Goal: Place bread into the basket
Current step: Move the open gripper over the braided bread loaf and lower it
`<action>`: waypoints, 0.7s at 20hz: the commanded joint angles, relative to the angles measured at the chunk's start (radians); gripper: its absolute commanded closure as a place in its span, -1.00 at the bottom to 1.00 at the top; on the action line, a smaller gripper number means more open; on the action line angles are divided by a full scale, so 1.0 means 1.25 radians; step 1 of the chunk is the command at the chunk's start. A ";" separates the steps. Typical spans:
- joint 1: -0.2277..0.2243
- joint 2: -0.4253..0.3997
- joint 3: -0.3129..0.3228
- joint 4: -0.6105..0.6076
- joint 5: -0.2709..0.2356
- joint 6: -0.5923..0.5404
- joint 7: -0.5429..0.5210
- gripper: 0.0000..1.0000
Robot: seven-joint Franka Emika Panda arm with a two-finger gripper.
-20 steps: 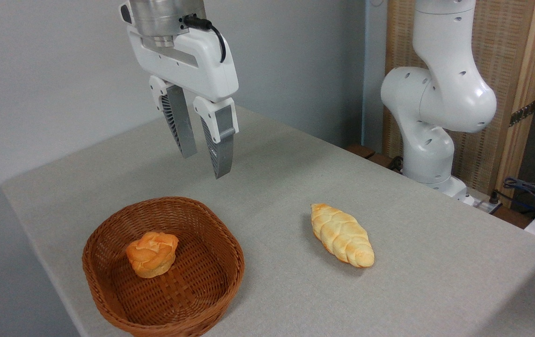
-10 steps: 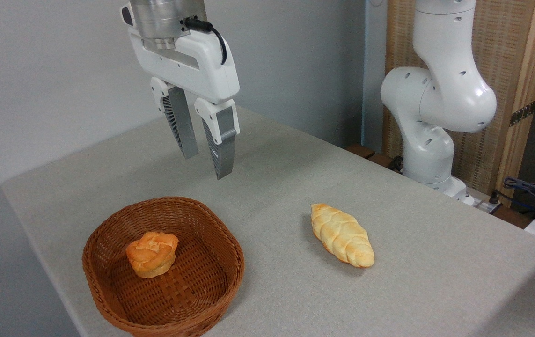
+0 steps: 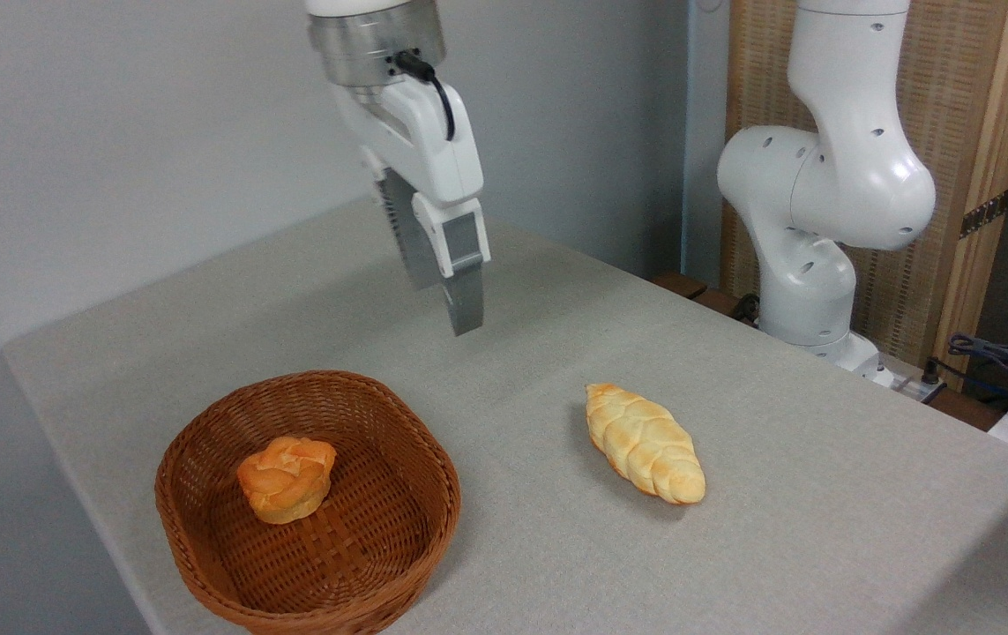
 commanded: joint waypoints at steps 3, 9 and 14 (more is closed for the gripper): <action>-0.016 -0.153 0.010 -0.239 0.015 0.078 0.340 -1.00; -0.016 -0.235 0.050 -0.380 0.078 0.150 0.632 -1.00; -0.037 -0.261 0.098 -0.457 0.138 0.189 0.788 -1.00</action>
